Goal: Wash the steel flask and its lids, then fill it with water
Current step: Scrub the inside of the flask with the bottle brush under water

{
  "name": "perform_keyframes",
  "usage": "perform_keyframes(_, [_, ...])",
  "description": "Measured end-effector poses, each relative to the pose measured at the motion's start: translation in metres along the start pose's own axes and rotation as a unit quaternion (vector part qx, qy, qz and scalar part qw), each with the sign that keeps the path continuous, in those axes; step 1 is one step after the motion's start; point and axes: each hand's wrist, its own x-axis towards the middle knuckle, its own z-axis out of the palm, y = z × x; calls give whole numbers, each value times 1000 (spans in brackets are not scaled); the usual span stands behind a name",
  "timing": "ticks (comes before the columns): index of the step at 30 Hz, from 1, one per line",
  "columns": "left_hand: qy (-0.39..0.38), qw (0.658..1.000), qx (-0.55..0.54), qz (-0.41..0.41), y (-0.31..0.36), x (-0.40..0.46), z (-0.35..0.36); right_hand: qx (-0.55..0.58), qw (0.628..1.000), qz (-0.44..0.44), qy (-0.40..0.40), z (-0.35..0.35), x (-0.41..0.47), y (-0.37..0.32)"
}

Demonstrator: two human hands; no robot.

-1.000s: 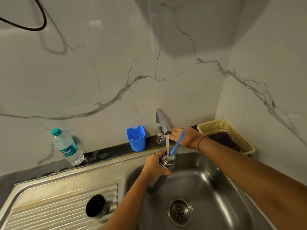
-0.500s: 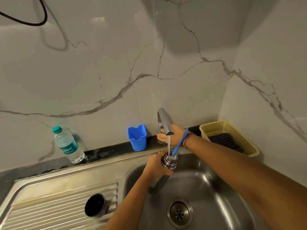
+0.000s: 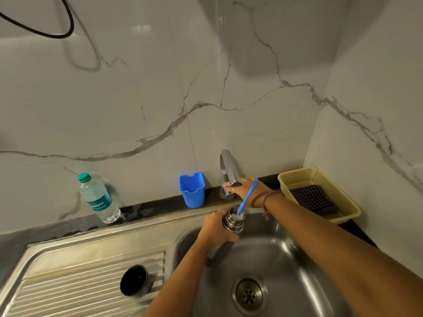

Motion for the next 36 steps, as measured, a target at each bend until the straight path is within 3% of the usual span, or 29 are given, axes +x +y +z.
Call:
perform_keyframes(6, [6, 1000, 13, 6, 5, -8, -2, 226, 972, -36, 57, 24, -11, 38])
perform_keyframes(9, [8, 1000, 16, 18, 12, -16, -1, 398, 916, -56, -4, 43, -38, 51])
perform_keyframes(11, [10, 999, 19, 26, 18, -21, 2, 417, 908, -43, -21, 59, -57, 47])
perform_keyframes(14, [12, 999, 30, 38, 30, -32, 8, 354, 930, -51, 80, 84, -70, 40])
perform_keyframes(18, [21, 998, 11, 58, 47, -52, 13, 316, 927, -40, 199, 86, -88, 38])
perform_keyframes(22, [-3, 998, 12, 58, 64, -66, 17, 214, 958, -84, 174, 72, -117, 44])
perform_keyframes(27, [11, 997, 2, 70, 81, -80, 22, 228, 944, -99, 218, 68, -134, 49])
perform_keyframes(31, [24, 990, -133, 47, 77, -89, 30, 195, 954, -90, 210, 54, -143, 43])
perform_keyframes(34, [103, 972, -213, 1, 80, -114, 47, 165, 955, -83, 232, 45, -150, 41])
perform_keyframes(36, [167, 943, -279, -76, 76, -131, 66, 167, 952, -69, 249, 41, -154, 42])
